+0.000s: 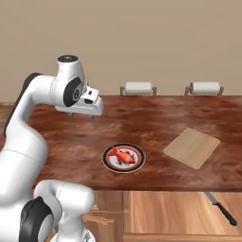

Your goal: Pick up the knife from the drawer and place it on the cutting board. Then place the meat from the plate to the cutting board.

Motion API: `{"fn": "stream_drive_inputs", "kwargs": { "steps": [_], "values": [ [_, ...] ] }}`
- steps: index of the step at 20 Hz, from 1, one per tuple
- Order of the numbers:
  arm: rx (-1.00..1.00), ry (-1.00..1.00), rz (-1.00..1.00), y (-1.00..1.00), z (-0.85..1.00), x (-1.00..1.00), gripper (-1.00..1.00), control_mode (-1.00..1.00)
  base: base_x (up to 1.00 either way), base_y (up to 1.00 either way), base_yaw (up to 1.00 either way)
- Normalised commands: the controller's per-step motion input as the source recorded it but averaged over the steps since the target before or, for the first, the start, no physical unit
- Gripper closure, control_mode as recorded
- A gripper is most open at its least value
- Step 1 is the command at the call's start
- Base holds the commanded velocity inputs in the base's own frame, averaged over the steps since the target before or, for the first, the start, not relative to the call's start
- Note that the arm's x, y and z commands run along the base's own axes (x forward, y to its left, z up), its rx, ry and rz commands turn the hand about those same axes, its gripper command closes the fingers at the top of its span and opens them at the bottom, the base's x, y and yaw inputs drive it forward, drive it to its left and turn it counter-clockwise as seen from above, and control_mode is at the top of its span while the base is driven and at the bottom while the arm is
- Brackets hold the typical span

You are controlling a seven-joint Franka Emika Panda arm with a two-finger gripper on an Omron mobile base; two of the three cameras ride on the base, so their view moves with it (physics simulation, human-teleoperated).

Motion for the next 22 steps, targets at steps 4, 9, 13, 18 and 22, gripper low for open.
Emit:
{"fn": "stream_drive_inputs", "kwargs": {
  "steps": [4, 9, 13, 18, 22],
  "values": [
    [0.0, 0.0, 0.0, 0.0, 0.0, 0.0, -1.0, 1.0, 0.04, 0.0, -0.35],
    [0.0, 0.0, 0.0, 0.0, 0.0, 0.0, -1.0, 1.0, 0.1, -0.02, -0.31],
    [0.0, 0.0, 0.0, 0.0, 0.0, 0.0, -1.0, 1.0, 0.07, -0.17, -0.25],
    [0.0, 0.0, 0.0, 0.0, 0.0, 0.0, -1.0, 1.0, 0.1, -0.26, -0.19],
    [0.0, 0.0, 0.0, 0.0, 0.0, 0.0, -1.0, 1.0, 0.0, -0.54, -0.14]
  ]
}}
